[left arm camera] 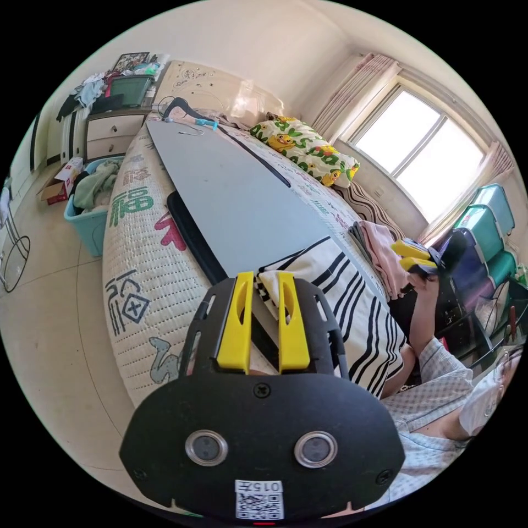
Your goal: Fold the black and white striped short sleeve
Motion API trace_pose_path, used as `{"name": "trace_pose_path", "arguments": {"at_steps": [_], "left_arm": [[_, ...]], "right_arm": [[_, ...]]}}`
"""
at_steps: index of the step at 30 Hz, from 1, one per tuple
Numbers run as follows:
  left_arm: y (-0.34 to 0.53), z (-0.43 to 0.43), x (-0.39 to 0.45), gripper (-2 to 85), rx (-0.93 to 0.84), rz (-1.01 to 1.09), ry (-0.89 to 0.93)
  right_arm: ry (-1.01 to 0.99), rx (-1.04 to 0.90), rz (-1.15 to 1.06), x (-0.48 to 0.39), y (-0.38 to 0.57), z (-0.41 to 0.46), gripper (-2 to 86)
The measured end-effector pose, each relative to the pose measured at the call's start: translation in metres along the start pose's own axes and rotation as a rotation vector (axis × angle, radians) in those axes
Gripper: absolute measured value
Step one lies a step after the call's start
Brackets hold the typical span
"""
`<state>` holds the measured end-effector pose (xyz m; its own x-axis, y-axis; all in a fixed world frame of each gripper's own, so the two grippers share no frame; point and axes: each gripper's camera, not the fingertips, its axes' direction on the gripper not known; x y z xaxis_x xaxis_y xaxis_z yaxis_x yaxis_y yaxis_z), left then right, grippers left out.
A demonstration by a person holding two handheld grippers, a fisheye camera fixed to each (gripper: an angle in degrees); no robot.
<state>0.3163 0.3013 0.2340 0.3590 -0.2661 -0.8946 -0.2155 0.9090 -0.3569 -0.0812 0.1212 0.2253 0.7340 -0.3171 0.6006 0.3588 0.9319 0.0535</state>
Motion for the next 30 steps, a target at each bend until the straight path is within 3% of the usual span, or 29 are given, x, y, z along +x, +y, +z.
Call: {"name": "trace_pose_path", "arguments": {"at_steps": [6, 13, 19, 25, 30], "left_arm": [[0.004, 0.011, 0.006, 6.2, -0.029, 0.018, -0.021], [0.008, 0.006, 0.009, 3.2, -0.011, 0.033, -0.012], [0.005, -0.006, 0.013, 0.7, 0.030, 0.044, -0.012], [-0.004, 0.016, 0.016, 0.2, -0.059, 0.041, -0.118], [-0.008, 0.011, 0.009, 0.3, -0.060, 0.021, -0.090]], "right_arm": [[-0.080, -0.097, 0.210, 0.076, -0.023, 0.101, 10.8], [-0.048, -0.131, 0.141, 0.085, -0.046, 0.149, 0.6], [0.094, -0.113, 0.126, 0.080, -0.054, 0.164, -0.5], [0.255, -0.191, 0.045, 0.059, -0.067, 0.197, -0.6], [0.237, -0.190, 0.064, 0.067, -0.070, 0.205, -0.5]]}}
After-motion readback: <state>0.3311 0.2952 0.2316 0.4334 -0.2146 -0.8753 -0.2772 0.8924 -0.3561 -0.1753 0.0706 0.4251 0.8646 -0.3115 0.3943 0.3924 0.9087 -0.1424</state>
